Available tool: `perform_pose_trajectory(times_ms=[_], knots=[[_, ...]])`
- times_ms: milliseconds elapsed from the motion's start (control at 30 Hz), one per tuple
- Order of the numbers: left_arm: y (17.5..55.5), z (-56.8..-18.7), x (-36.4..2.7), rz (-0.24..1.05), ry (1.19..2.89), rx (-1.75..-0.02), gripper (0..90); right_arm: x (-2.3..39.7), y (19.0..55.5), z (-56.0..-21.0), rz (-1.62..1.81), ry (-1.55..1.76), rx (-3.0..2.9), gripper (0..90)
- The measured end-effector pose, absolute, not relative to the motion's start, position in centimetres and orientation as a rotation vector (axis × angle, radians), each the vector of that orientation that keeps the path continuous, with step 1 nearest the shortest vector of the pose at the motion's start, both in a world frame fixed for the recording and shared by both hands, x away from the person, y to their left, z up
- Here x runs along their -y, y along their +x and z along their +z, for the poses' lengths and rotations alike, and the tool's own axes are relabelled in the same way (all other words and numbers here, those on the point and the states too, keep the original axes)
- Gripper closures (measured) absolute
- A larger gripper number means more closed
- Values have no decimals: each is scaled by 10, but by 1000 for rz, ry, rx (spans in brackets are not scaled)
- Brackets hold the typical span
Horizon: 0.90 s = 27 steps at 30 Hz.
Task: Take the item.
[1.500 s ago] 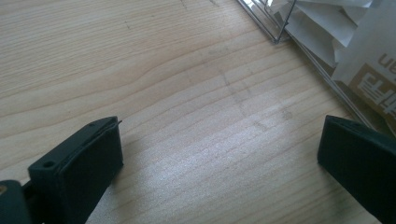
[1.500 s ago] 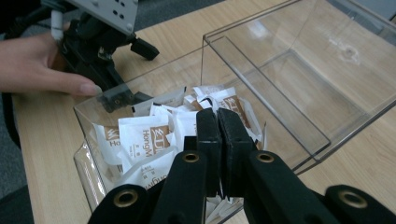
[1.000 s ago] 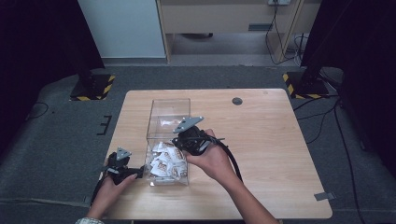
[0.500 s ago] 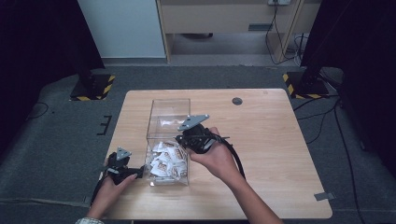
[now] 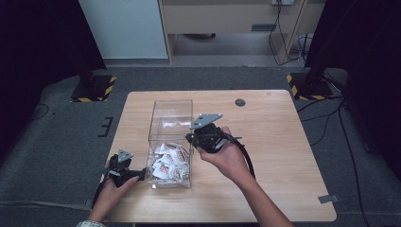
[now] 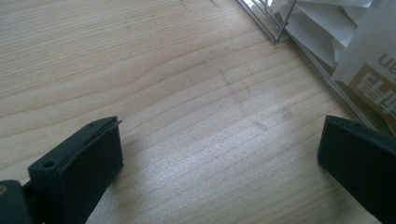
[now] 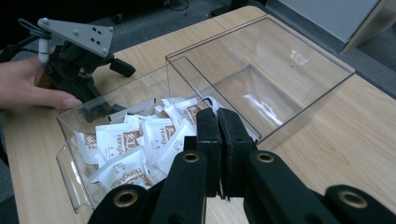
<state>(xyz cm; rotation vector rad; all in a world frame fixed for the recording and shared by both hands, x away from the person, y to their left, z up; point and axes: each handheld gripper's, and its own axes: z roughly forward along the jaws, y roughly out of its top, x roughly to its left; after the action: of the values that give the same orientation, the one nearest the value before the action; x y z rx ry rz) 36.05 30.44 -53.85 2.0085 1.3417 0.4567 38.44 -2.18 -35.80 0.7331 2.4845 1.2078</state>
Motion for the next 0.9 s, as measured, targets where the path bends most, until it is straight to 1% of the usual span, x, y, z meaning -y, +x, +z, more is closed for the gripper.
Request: perform_pose_trajectory(times_ms=[67, 233, 900], knots=[[361, -538, -306, 504, 2027, -1340, 0, 25, 385, -357, 1207, 737, -2479, 882], [362, -537, -308, 544, 2040, -1342, 0, 33, 385, -356, 1205, 752, -2464, 882], [362, -537, -308, 544, 2040, -1342, 0, 74, 394, -365, 1167, 837, -2403, 881]])
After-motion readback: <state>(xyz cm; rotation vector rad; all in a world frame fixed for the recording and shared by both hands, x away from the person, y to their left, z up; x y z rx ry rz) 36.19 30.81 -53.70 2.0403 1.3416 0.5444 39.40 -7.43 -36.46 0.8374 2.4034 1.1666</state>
